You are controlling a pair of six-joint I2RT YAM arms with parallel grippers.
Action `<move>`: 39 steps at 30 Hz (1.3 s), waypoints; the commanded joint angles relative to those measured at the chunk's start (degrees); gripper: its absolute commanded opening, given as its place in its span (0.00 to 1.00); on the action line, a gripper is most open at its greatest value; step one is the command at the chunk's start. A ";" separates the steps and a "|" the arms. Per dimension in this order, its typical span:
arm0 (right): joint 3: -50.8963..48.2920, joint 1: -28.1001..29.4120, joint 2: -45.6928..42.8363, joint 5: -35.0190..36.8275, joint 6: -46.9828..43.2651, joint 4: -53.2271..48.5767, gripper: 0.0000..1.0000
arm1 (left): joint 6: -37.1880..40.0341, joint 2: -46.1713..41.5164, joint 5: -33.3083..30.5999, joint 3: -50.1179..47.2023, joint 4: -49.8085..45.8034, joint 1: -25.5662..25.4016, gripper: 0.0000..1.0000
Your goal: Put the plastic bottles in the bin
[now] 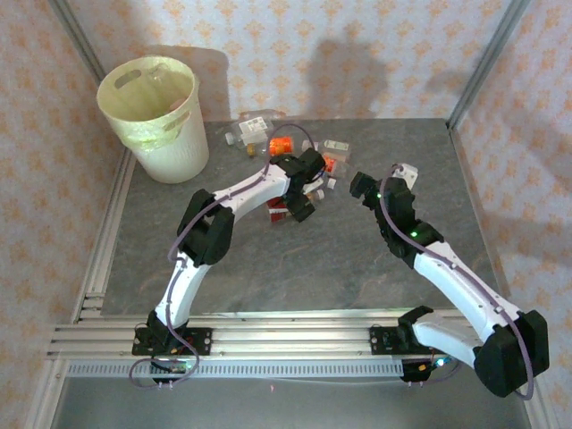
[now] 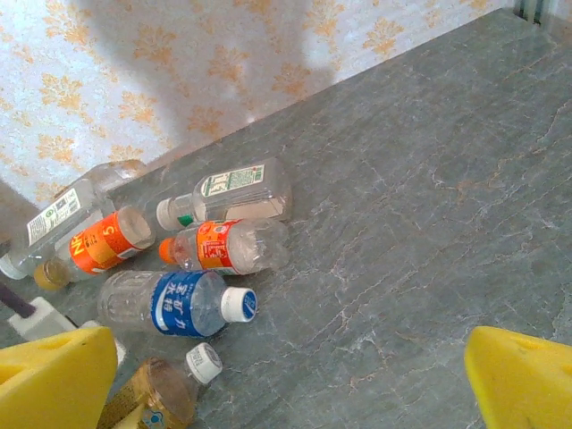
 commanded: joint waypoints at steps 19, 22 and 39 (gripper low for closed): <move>-0.39 -0.31 -1.44 2.10 -0.89 -0.57 1.00 | -0.98 -2.20 3.94 -6.66 4.34 1.52 0.70; -0.76 -0.28 -2.31 2.35 -0.69 -0.81 1.00 | -1.78 -4.58 4.64 -8.82 6.48 1.51 0.62; -1.64 -0.24 -1.33 4.62 -2.82 3.40 1.00 | -3.34 -16.07 2.13 -18.57 8.87 -0.66 0.55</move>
